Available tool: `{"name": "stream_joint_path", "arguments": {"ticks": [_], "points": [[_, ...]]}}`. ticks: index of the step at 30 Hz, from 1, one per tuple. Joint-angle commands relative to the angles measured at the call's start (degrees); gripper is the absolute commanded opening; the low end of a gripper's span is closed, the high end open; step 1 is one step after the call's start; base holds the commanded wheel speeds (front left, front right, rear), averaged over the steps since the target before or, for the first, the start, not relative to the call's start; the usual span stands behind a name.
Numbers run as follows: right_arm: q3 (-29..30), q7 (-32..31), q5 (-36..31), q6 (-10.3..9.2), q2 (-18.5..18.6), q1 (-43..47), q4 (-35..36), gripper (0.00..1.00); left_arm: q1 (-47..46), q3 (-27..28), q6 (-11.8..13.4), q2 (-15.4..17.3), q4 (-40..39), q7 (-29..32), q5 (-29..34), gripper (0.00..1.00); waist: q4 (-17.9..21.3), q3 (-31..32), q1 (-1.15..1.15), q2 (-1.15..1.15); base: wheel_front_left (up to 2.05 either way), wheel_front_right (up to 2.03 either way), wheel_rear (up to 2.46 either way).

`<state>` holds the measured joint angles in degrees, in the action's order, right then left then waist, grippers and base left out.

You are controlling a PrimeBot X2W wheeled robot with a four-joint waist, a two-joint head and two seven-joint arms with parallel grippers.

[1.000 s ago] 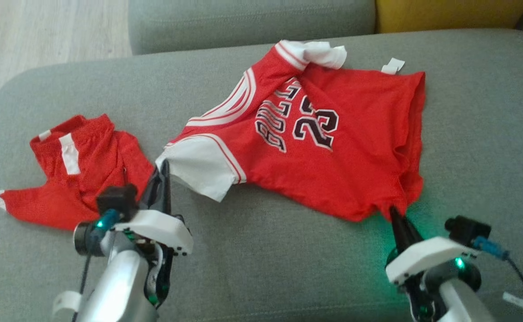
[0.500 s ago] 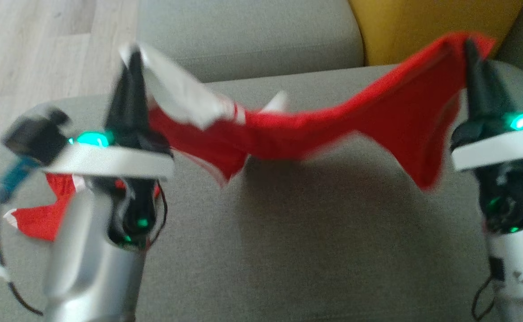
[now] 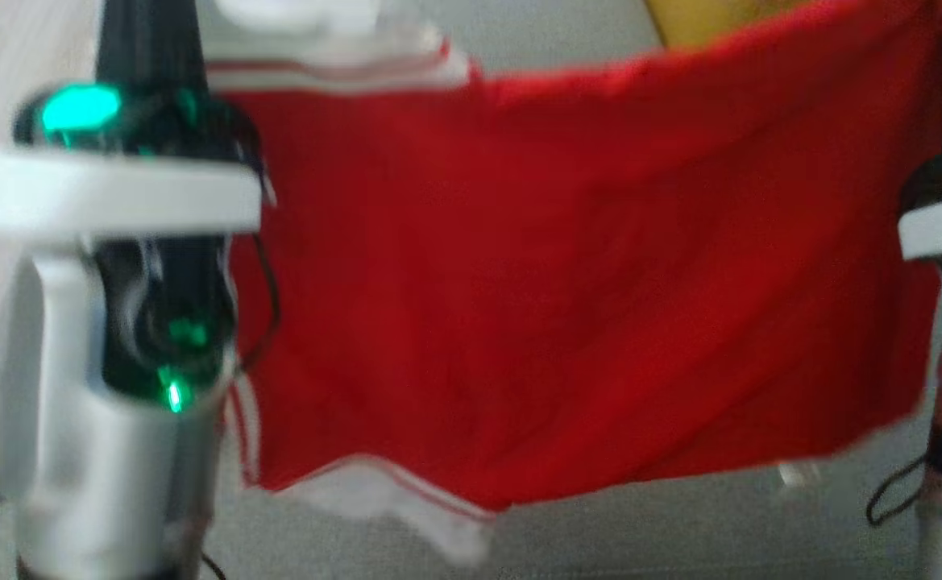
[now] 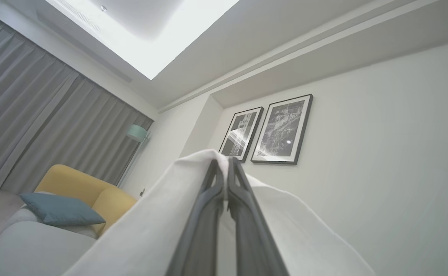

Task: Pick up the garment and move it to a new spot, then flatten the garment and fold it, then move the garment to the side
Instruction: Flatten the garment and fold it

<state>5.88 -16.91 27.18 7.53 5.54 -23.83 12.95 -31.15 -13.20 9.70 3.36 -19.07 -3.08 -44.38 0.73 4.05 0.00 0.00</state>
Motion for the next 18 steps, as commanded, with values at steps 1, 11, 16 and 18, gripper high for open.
{"name": "stream_joint_path", "arguments": {"ticks": [1, 11, 16, 18], "points": [[-0.6, -1.6, -1.4, -0.04, -0.7, -5.1, 1.1, 0.00, -5.6, 2.2, 0.5, 1.7, 0.7, 1.1, 0.1, 0.00, 0.0, -1.4, 0.00, 0.00, 0.00, 0.00, 0.00], [-2.7, 0.4, -9.4, -0.04, 3.5, -34.3, -27.3, 0.00, -35.6, 2.5, -3.7, 6.0, 33.4, 3.5, 3.4, 0.00, -0.8, -18.2, 0.00, 0.00, 0.00, 0.00, 0.00], [-11.1, 13.2, -11.2, -0.04, 9.3, -50.7, -42.5, 0.00, -50.3, 2.0, -6.8, 6.0, 46.7, -3.5, 6.8, 0.00, -2.8, -24.0, 0.00, 0.00, 0.00, 0.00, 0.00], [-11.5, 18.7, -10.5, -0.04, 10.0, -55.7, -47.9, 0.00, -54.0, 1.9, -7.7, 5.5, 50.9, -6.7, 7.6, 0.00, -3.7, -25.1, 0.00, 0.00, 0.00, 0.00, 0.00]]}}
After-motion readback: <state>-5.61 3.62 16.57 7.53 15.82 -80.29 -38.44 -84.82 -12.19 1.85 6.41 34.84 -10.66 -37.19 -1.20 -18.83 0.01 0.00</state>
